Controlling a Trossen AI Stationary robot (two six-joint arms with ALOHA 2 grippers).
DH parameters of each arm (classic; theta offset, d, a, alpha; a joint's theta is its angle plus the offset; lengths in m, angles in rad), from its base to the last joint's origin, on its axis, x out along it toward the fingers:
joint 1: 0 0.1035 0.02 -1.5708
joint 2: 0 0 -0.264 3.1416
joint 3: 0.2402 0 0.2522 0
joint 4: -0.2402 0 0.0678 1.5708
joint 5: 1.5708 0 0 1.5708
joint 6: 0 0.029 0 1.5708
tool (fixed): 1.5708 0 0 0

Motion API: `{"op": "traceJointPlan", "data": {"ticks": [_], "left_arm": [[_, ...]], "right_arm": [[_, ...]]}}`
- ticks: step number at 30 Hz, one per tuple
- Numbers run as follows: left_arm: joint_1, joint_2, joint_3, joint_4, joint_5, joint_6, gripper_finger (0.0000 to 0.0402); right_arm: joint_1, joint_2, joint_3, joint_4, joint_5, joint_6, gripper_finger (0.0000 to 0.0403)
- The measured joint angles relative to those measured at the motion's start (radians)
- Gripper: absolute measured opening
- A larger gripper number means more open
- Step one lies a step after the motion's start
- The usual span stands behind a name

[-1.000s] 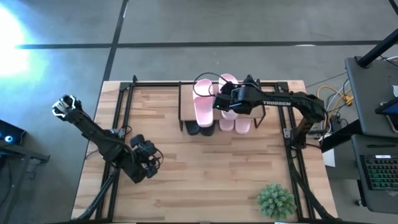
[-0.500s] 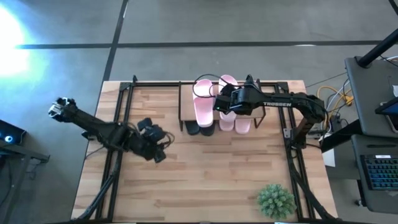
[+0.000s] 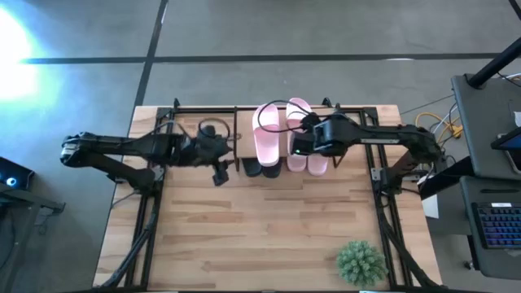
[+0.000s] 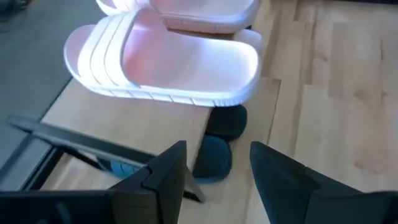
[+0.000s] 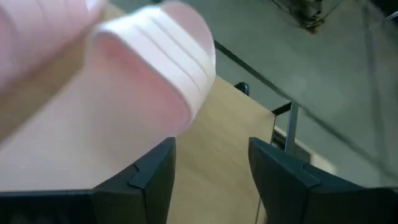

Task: Pick and place slides into the shelf
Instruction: Adjust the pink slides on the shelf

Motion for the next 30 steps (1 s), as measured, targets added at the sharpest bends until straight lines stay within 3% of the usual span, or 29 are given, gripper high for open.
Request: {"op": "traceJointPlan", "data": {"ticks": [6,14,16,22,30], "left_arm": [[0.189,0.016,-0.012,0.131,0.219,0.147,0.0141],[0.345,0.131,0.012,0.2,0.27,0.384,0.0017],[0.367,0.168,0.012,0.221,0.273,0.43,0.0006],[0.423,0.265,0.012,0.267,0.373,0.481,0.0002],[0.457,0.368,0.08,0.26,0.402,0.536,0.0001]], "right_arm": [[0.061,-0.13,0.0,-0.004,-0.003,0.17,0.0161],[0.093,-0.217,0.0,-0.003,-0.003,0.295,0.0043],[0.094,-0.217,0.0,-0.004,-0.004,0.309,0.0018],[0.094,-0.197,-0.002,-0.004,-0.024,0.352,0.0012],[0.093,-0.17,-0.002,-0.005,-0.031,0.37,0.0012]]}}
